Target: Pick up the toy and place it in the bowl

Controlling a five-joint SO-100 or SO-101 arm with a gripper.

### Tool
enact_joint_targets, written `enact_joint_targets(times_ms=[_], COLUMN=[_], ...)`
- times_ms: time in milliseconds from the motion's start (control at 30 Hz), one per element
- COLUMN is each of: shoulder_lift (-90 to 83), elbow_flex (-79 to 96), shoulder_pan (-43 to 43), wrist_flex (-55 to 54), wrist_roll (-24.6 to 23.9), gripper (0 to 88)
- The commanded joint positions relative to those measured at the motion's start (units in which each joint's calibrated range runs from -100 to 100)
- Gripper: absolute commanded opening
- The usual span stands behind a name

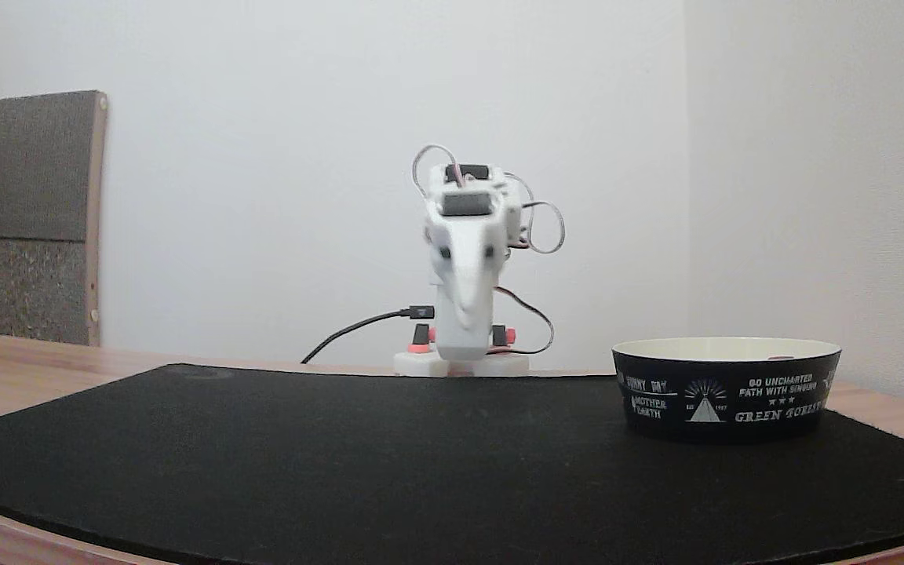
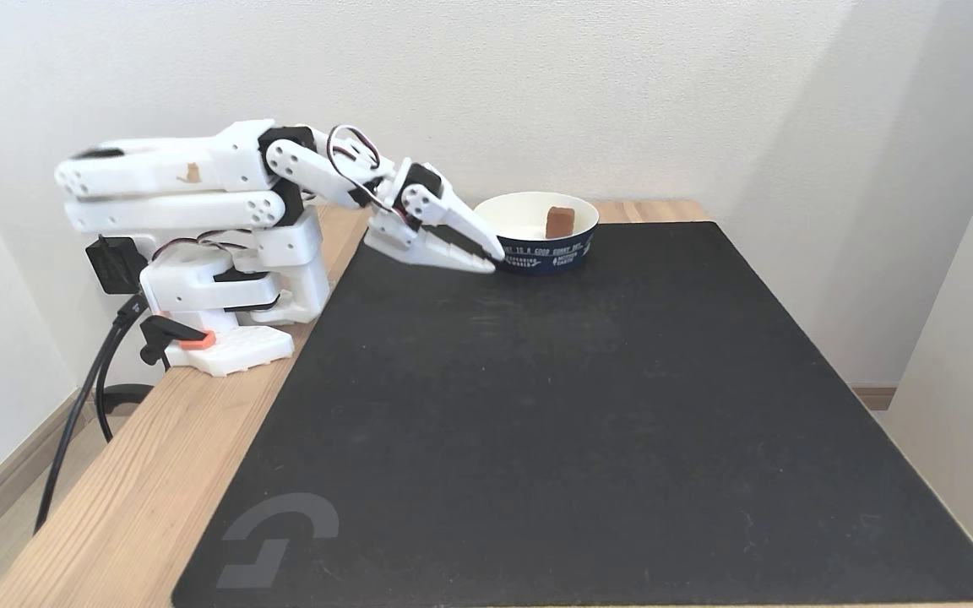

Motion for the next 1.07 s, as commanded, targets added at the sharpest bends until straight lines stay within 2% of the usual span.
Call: enact_joint_targets(times_ms=[0, 167, 267, 1033], shoulder_lift=[-10.32, -11.57, -11.57, -11.41], elbow_flex=[0.58, 0.49, 0.49, 0.49], shoulder_pan=[0.41, -0.26, -2.27, -1.93], wrist_flex=[12.35, 15.73, 15.9, 15.73], wrist_roll=[0.24, 0.29, 0.29, 0.24], gripper=[6.3, 6.3, 5.9, 5.9])
